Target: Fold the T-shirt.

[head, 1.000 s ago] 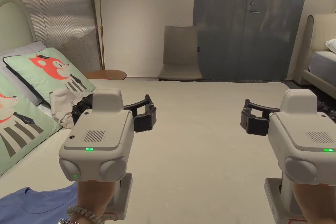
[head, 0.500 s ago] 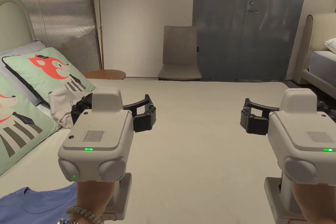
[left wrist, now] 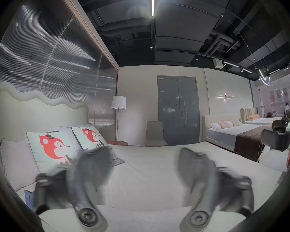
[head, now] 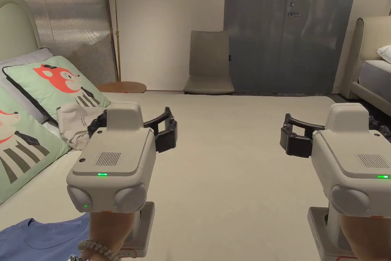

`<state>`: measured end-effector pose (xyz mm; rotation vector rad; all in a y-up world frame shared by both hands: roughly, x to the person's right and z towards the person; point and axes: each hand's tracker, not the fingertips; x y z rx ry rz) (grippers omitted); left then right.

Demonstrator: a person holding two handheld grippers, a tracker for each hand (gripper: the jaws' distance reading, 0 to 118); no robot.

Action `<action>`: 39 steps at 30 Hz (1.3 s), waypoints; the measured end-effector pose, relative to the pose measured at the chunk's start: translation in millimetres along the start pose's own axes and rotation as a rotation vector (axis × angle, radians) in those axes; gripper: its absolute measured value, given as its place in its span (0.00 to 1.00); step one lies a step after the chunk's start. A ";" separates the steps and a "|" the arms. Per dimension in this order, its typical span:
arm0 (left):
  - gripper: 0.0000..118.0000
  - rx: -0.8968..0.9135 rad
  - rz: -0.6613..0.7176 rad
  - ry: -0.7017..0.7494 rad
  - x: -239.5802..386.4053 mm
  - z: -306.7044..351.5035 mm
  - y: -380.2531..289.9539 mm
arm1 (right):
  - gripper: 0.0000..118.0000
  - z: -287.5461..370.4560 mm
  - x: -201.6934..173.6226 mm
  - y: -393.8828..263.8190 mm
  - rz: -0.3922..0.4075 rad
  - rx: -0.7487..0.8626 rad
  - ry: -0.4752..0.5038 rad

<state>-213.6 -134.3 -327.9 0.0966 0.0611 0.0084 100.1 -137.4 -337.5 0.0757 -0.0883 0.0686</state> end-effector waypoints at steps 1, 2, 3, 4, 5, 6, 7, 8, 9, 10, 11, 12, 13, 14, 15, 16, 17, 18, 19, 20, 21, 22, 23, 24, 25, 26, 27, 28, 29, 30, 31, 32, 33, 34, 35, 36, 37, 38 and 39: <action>0.12 0.000 -0.007 -0.002 1.5 0.3 0.0 | 0.52 1.5 -0.4 0.1 0.000 0.009 0.006; 0.00 -0.005 -0.020 0.011 3.9 -0.8 -0.2 | 0.13 2.4 -1.8 0.2 0.008 0.016 -0.003; 0.00 -0.010 -0.032 0.026 6.3 -2.2 -0.9 | 0.02 2.0 -3.3 0.8 0.024 0.013 -0.025; 0.00 -0.010 -0.029 0.022 6.8 -1.4 -1.3 | 0.01 1.8 -4.0 1.0 0.032 0.011 -0.047; 0.00 -0.019 -0.019 0.000 6.1 -1.0 -1.3 | 0.01 4.0 -3.6 0.9 0.025 0.022 -0.066; 0.00 -0.025 0.004 -0.043 4.8 0.4 -1.3 | 0.01 5.2 -1.9 1.5 0.015 0.018 -0.048; 0.00 -0.014 0.004 -0.039 4.9 2.3 -1.7 | 0.01 5.5 -0.3 2.2 0.003 0.007 -0.030; 0.00 -0.012 -0.004 -0.033 6.8 2.9 -2.2 | 0.01 4.9 0.1 1.9 0.005 0.004 -0.030; 0.00 -0.009 -0.021 -0.023 9.1 2.8 -2.0 | 0.01 4.6 -0.7 1.2 0.012 0.004 -0.033; 0.00 -0.011 -0.031 -0.019 9.9 2.7 -1.4 | 0.01 5.1 -2.2 1.3 0.028 0.006 -0.035; 0.00 -0.010 -0.031 -0.020 9.4 3.0 -1.2 | 0.01 5.4 -3.2 1.5 0.032 0.007 -0.035; 0.00 -0.008 -0.023 -0.025 6.8 4.2 0.2 | 0.01 5.2 -5.1 2.3 0.031 0.007 -0.027; 0.00 -0.008 -0.014 -0.023 3.1 5.1 2.1 | 0.01 4.7 -7.7 3.2 0.028 0.009 -0.015; 0.00 -0.008 -0.010 -0.016 -0.8 5.9 3.6 | 0.01 4.1 -12.0 4.1 0.025 0.013 -0.009; 0.00 -0.007 -0.015 -0.004 -6.7 7.9 5.5 | 0.01 2.7 -18.6 5.4 0.021 0.015 0.005; 0.00 -0.001 -0.023 0.020 -15.4 11.1 7.1 | 0.01 -1.5 -26.0 5.6 0.015 0.019 0.030; 0.00 0.002 -0.032 0.042 -23.6 14.2 8.5 | 0.01 -4.4 -34.3 6.4 0.013 0.021 0.052; 0.00 0.002 -0.043 0.068 -36.0 19.0 10.5 | 0.01 -7.6 -46.0 7.6 0.011 0.024 0.081; 0.00 0.005 -0.051 0.111 -50.6 25.3 12.2 | 0.01 -11.0 -61.5 8.9 0.008 0.026 0.119; 0.00 0.007 -0.057 0.146 -62.3 30.3 13.7 | 0.01 -13.7 -72.6 9.0 0.001 0.029 0.149; 0.00 0.005 -0.066 0.188 -76.9 36.4 15.8 | 0.01 -15.5 -87.2 9.8 -0.006 0.032 0.186; 0.00 0.002 -0.078 0.234 -91.6 42.9 17.9 | 0.01 -16.2 -102.7 10.5 -0.016 0.034 0.225; 0.00 0.001 -0.085 0.269 -102.7 48.7 19.1 | 0.01 -16.4 -114.3 11.1 -0.023 0.036 0.256; 0.00 -0.004 -0.090 0.308 -115.4 55.3 20.8 | 0.01 -16.0 -127.6 11.1 -0.031 0.038 0.287; 0.00 -0.009 -0.096 0.338 -126.7 61.3 22.1 | 0.01 -15.5 -139.5 11.1 -0.038 0.038 0.313; 0.00 -0.013 -0.101 0.358 -134.9 66.1 22.6 | 0.01 -15.2 -148.0 10.8 -0.044 0.035 0.334; 0.00 -0.018 -0.103 0.379 -142.6 70.8 22.1 | 0.01 -15.0 -156.8 10.3 -0.051 0.032 0.351; 0.00 -0.024 -0.102 0.382 -149.3 74.7 21.2 | 0.01 -15.4 -163.3 8.5 -0.053 0.030 0.362; 0.00 -0.029 -0.101 0.388 -153.5 77.0 19.8 | 0.01 -15.7 -168.4 7.2 -0.054 0.026 0.367; 0.00 -0.037 -0.099 0.395 -157.2 78.5 17.1 | 0.01 -16.1 -173.7 5.5 -0.056 0.021 0.377; 0.00 -0.050 -0.103 0.398 -158.7 78.4 12.6 | 0.01 -16.8 -177.3 3.4 -0.055 0.014 0.384; 0.00 -0.062 -0.106 0.399 -159.7 77.8 8.2 | 0.01 -18.1 -179.0 0.6 -0.054 0.006 0.391; 0.00 -0.082 -0.107 0.393 -160.4 76.2 2.3 | 0.01 -19.0 -181.3 -2.2 -0.051 -0.002 0.397; 0.00 -0.110 -0.106 0.380 -160.8 73.9 -4.8 | 0.01 -20.0 -183.0 -5.4 -0.048 -0.010 0.399; 0.00 -0.144 -0.099 0.357 -159.3 71.2 -11.8 | 0.01 -21.1 -183.8 -8.2 -0.046 -0.016 0.401; 0.00 -0.184 -0.090 0.330 -159.2 67.9 -21.3 | 0.01 -22.9 -184.1 -11.8 -0.043 -0.024 0.401; 0.00 -0.234 -0.085 0.317 -158.8 63.6 -32.3 | 0.01 -25.0 -184.6 -15.7 -0.041 -0.035 0.398; 0.00 -0.281 -0.081 0.304 -158.8 59.7 -42.8 | 0.01 -26.8 -184.9 -19.2 -0.040 -0.048 0.396; 0.00 -0.338 -0.070 0.286 -156.9 55.9 -54.7 | 0.01 -28.8 -185.2 -23.5 -0.040 -0.060 0.394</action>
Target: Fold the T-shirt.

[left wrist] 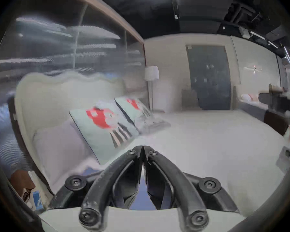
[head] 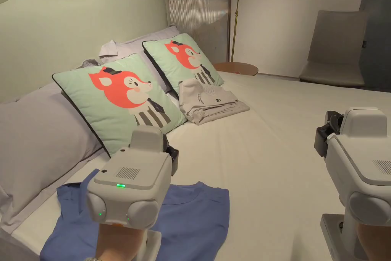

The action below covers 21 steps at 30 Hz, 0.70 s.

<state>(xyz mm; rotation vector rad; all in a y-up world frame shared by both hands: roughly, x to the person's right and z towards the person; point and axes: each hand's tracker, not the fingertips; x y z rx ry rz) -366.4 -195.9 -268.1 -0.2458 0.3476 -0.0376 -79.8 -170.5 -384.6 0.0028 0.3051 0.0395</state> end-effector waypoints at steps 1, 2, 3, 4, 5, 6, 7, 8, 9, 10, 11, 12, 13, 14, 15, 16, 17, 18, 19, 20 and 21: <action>0.01 -0.089 -0.004 -0.029 3.0 -9.9 -11.7 | 0.01 -3.1 1.5 -5.3 -0.001 -0.016 0.000; 0.01 -0.153 -0.002 -0.057 4.3 -17.4 -21.3 | 0.01 -5.2 2.1 -9.2 -0.002 -0.027 -0.001; 0.02 -0.232 0.018 -0.097 5.4 -27.2 -35.0 | 0.01 -8.1 2.7 -14.7 -0.001 -0.042 -0.002; 0.11 -0.321 0.040 -0.138 7.4 -36.5 -48.6 | 0.01 -11.3 3.1 -20.6 0.001 -0.059 -0.003; 0.37 -0.394 0.052 -0.157 8.8 -44.3 -59.2 | 0.01 -13.8 3.4 -25.1 0.001 -0.073 -0.004; 0.61 -0.463 0.064 -0.168 11.3 -53.4 -73.2 | 0.01 -17.3 3.8 -30.8 0.002 -0.090 -0.004; 0.82 -0.524 0.061 -0.167 14.5 -61.2 -88.4 | 0.01 -21.5 4.0 -37.1 0.003 -0.109 -0.005; 0.92 -0.555 0.057 -0.166 17.5 -63.2 -97.6 | 0.01 -24.2 4.3 -41.3 0.002 -0.121 -0.006; 0.91 -0.571 0.047 -0.156 20.9 -66.0 -109.1 | 0.01 -27.9 4.7 -46.9 0.000 -0.139 -0.004; 0.91 -0.599 0.033 -0.148 24.1 -69.9 -118.9 | 0.01 -31.0 5.2 -51.7 -0.003 -0.152 -0.005; 0.91 -0.633 0.020 -0.138 27.2 -73.6 -127.1 | 0.01 -33.7 5.6 -55.9 -0.003 -0.163 -0.006; 0.91 -0.675 0.005 -0.136 28.3 -79.2 -139.4 | 0.01 -36.9 6.2 -60.7 -0.002 -0.177 -0.008; 0.89 -0.708 -0.003 -0.142 30.6 -82.6 -148.6 | 0.01 -38.9 6.2 -64.5 -0.003 -0.190 -0.008; 0.80 -0.725 -0.006 -0.145 32.0 -84.4 -153.9 | 0.01 -40.6 6.8 -67.4 -0.004 -0.197 -0.008; 0.70 -0.737 -0.001 -0.146 33.4 -86.6 -159.8 | 0.01 -42.5 7.7 -71.0 -0.006 -0.206 -0.010; 0.69 -0.735 0.009 -0.143 31.6 -86.8 -162.2 | 0.01 -44.1 8.8 -73.9 -0.008 -0.215 -0.013; 0.66 -0.711 0.033 -0.142 29.6 -84.5 -160.5 | 0.01 -44.8 9.2 -75.9 -0.010 -0.222 -0.014; 0.58 -0.705 0.047 -0.141 27.6 -83.3 -155.1 | 0.01 -45.7 10.3 -77.6 -0.012 -0.228 -0.015; 0.42 -0.706 0.057 -0.144 25.8 -83.8 -151.1 | 0.01 -46.3 11.5 -78.5 -0.013 -0.232 -0.017; 0.10 -0.684 0.069 -0.145 22.6 -82.7 -146.8 | 0.01 -46.8 13.0 -78.9 -0.016 -0.235 -0.020; 0.05 -0.657 0.058 -0.119 22.1 -81.5 -142.1 | 0.01 -45.4 14.4 -77.9 -0.022 -0.236 -0.023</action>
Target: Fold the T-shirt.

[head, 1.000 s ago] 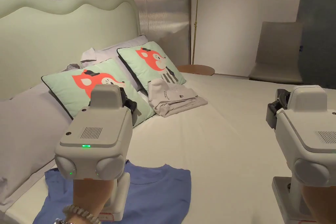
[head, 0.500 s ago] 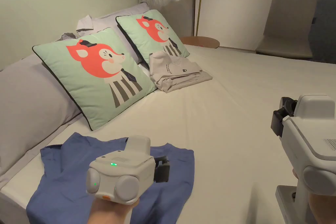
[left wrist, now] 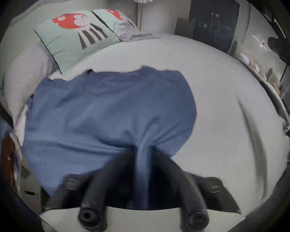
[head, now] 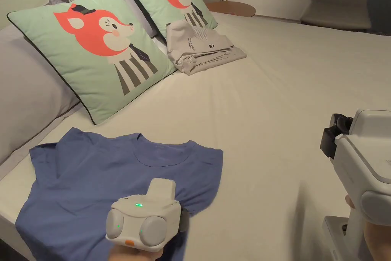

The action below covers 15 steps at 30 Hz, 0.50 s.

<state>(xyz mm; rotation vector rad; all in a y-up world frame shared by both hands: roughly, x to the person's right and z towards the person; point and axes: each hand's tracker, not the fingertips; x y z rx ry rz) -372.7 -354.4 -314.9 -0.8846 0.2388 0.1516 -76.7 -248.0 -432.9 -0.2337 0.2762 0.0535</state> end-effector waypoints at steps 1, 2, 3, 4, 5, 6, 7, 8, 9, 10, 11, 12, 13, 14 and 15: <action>0.05 0.025 -0.015 0.078 0.2 3.4 2.6 | 0.01 1.9 2.2 1.0 -0.006 0.003 -0.002; 0.05 0.040 -0.012 0.061 -2.2 7.8 5.3 | 0.01 3.6 3.9 1.8 -0.010 0.007 -0.005; 0.05 0.038 0.019 0.010 -5.7 14.1 10.2 | 0.01 6.9 6.9 3.7 -0.014 0.013 -0.008; 0.05 0.046 0.062 -0.015 -7.1 20.6 14.5 | 0.01 10.0 9.5 5.6 -0.018 0.018 -0.010; 0.05 0.069 0.066 -0.015 -6.2 28.7 18.3 | 0.01 13.6 12.8 7.9 -0.022 0.024 -0.014; 0.05 0.114 0.035 0.001 -1.8 39.6 23.3 | 0.01 18.2 17.1 10.6 -0.027 0.034 -0.019; 0.05 0.158 0.019 0.009 1.1 48.7 29.8 | 0.01 22.8 20.9 13.0 -0.032 0.044 -0.025; 0.05 0.192 0.019 0.001 3.8 58.1 35.1 | 0.01 27.4 24.6 15.0 -0.036 0.054 -0.032; 0.05 0.226 0.028 -0.028 7.0 70.3 42.5 | 0.01 32.8 29.2 17.5 -0.039 0.063 -0.038; 0.05 0.261 0.039 -0.059 11.3 83.4 50.9 | 0.01 39.3 34.7 20.0 -0.043 0.075 -0.047; 0.05 0.291 0.043 -0.079 15.8 91.8 57.5 | 0.01 44.4 38.9 21.8 -0.046 0.086 -0.055; 0.05 0.338 0.036 -0.104 23.3 104.4 65.1 | 0.01 51.3 45.2 23.7 -0.049 0.097 -0.065; 0.05 0.388 0.023 -0.131 33.3 118.5 72.6 | 0.01 59.3 52.8 26.2 -0.056 0.110 -0.076; 0.05 0.417 0.009 -0.148 42.0 128.3 78.1 | 0.01 64.7 58.3 27.7 -0.061 0.119 -0.085; 0.05 0.454 -0.004 -0.180 53.9 140.2 85.5 | 0.01 72.6 66.3 29.8 -0.067 0.130 -0.101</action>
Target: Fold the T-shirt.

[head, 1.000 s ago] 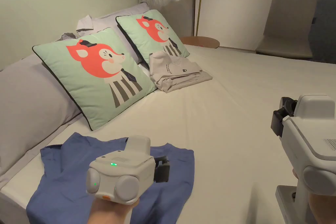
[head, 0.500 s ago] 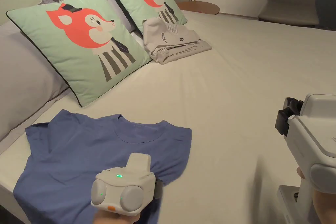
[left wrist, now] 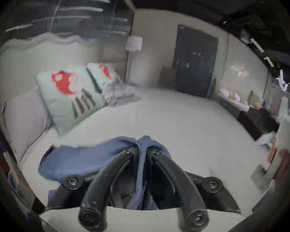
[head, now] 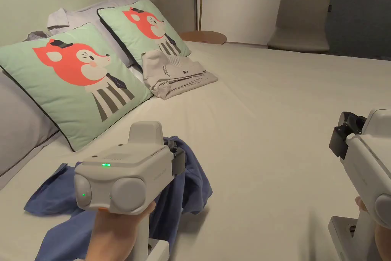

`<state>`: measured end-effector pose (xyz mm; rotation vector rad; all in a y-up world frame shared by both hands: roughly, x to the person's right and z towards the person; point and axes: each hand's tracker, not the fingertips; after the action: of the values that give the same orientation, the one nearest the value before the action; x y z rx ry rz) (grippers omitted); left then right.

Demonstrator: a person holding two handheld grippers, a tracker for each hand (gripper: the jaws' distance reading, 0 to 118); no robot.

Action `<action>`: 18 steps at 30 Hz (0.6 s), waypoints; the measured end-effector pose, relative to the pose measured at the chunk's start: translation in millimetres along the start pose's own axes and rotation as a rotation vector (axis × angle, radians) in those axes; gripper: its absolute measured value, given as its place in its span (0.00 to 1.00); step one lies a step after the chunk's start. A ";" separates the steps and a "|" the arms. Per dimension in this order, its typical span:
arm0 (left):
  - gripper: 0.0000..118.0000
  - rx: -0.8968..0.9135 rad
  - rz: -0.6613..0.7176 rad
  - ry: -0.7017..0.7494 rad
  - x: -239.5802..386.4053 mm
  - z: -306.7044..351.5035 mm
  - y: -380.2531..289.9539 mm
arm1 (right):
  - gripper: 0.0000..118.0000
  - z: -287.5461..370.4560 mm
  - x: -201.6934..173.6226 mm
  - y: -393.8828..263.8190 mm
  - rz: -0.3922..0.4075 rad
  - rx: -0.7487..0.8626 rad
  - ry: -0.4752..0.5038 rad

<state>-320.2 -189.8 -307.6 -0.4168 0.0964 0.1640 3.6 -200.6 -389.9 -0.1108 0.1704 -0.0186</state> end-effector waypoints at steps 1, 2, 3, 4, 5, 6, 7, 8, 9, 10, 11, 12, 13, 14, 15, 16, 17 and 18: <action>0.05 0.041 0.000 -0.048 15.6 6.2 11.4 | 0.01 7.4 9.3 3.7 -0.004 0.012 -0.015; 0.05 0.068 -0.004 -0.087 27.2 10.6 18.7 | 0.01 13.0 16.6 6.3 -0.003 0.022 -0.027; 0.05 0.099 -0.008 -0.134 42.6 15.4 26.8 | 0.01 20.1 25.7 9.6 -0.003 0.034 -0.045; 0.05 0.129 -0.016 -0.183 59.9 18.7 34.6 | 0.01 28.2 36.0 13.0 -0.007 0.048 -0.066; 0.05 0.152 -0.021 -0.223 73.8 21.7 39.7 | 0.01 34.3 44.2 15.5 -0.010 0.056 -0.078; 0.05 0.177 -0.027 -0.277 91.2 24.6 44.3 | 0.01 42.4 54.6 18.2 -0.015 0.070 -0.098; 0.05 0.197 -0.040 -0.330 109.8 26.9 48.0 | 0.01 50.8 65.5 20.9 -0.017 0.080 -0.121; 0.05 0.213 -0.047 -0.372 124.1 27.0 49.9 | 0.01 57.1 73.7 22.6 -0.016 0.089 -0.138; 0.05 0.227 -0.051 -0.429 140.7 28.2 51.4 | 0.01 64.3 84.0 24.3 -0.013 0.098 -0.162; 0.05 0.230 -0.057 -0.489 160.3 29.3 52.2 | 0.01 72.9 96.3 25.9 -0.013 0.105 -0.193; 0.05 0.225 -0.064 -0.524 173.1 29.3 51.5 | 0.01 78.7 104.1 26.8 -0.016 0.110 -0.208; 0.05 0.215 -0.071 -0.562 189.8 27.8 49.1 | 0.01 86.6 115.0 27.8 -0.023 0.115 -0.231; 0.05 0.199 -0.074 -0.594 205.2 23.6 43.5 | 0.01 94.0 125.6 28.4 -0.027 0.120 -0.255; 0.05 0.182 -0.073 -0.617 215.1 18.7 37.6 | 0.01 99.4 132.9 28.3 -0.027 0.123 -0.275; 0.05 0.139 -0.074 -0.638 227.1 11.0 28.2 | 0.01 106.1 142.1 27.5 -0.025 0.120 -0.300; 0.05 0.092 -0.066 -0.650 235.6 2.5 17.7 | 0.01 111.7 149.9 26.7 -0.025 0.118 -0.317; 0.05 0.033 -0.059 -0.660 243.0 -7.5 5.4 | 0.01 116.1 156.9 24.7 -0.023 0.114 -0.329; 0.05 -0.026 -0.064 -0.661 249.0 -18.6 -9.0 | 0.01 121.2 163.4 22.3 -0.021 0.111 -0.347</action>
<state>-75.2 -171.1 -352.6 -0.3737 -0.5688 0.2330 185.5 -169.8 -301.2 -0.0034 -0.1788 -0.0298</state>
